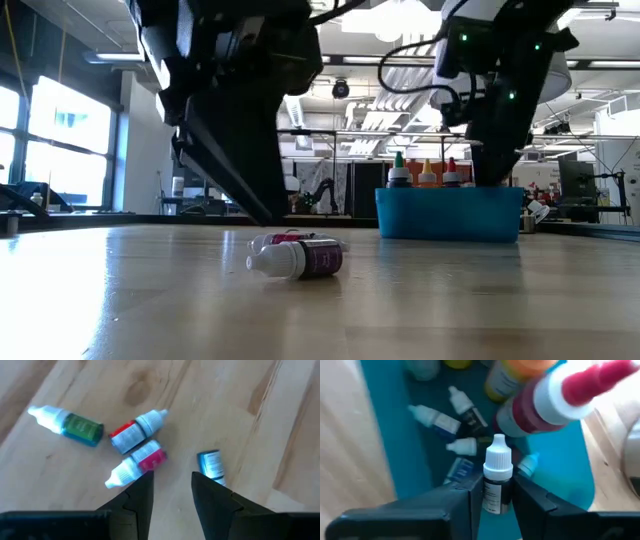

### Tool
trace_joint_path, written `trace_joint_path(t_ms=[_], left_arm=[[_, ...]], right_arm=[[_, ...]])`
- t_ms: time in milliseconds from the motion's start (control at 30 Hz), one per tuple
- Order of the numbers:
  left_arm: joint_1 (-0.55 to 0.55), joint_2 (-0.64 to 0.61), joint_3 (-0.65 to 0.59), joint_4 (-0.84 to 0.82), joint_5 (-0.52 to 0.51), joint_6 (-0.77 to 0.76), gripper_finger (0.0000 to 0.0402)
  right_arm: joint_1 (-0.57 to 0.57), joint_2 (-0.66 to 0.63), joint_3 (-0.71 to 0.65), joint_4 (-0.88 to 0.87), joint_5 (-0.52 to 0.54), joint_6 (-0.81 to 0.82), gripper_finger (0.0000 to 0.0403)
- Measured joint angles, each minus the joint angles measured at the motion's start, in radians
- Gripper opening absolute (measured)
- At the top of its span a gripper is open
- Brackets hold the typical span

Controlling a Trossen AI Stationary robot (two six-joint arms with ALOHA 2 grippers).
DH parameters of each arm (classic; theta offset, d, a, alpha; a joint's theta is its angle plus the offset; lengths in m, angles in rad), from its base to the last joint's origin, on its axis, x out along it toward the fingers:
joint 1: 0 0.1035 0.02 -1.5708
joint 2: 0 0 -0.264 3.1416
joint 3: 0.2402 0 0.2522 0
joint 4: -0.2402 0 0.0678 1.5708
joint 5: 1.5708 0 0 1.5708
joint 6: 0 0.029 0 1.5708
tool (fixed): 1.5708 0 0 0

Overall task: Pick & Place food coloring
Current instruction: Put the bottom small red food coloring bottle into the blue bin, then put the small pink food coloring bottle into the blue bin

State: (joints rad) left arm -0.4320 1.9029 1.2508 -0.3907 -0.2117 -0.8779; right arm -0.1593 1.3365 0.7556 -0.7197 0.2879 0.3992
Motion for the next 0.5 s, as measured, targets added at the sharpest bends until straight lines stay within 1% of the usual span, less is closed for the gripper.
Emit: trace_joint_path(t_ms=[100,300,400,500], left_arm=[[-0.001,0.008,-0.002,-0.015,-0.004,0.011,0.0129],[0.0,0.023,-0.002,-0.015,0.0,0.043,0.0129],[0.0,0.021,0.0,-0.001,0.0,0.043,0.0129],[0.0,0.021,0.0,0.023,0.014,0.043,0.0129]], right_arm=[[0.0,0.012,-0.013,-0.004,0.047,0.0,0.0108],[0.0,0.006,-0.011,0.003,0.016,-0.024,0.013],[0.004,-0.005,-0.011,0.006,0.015,-0.018,0.0136],[0.017,-0.025,-0.01,0.015,-0.012,-0.018,0.0137]])
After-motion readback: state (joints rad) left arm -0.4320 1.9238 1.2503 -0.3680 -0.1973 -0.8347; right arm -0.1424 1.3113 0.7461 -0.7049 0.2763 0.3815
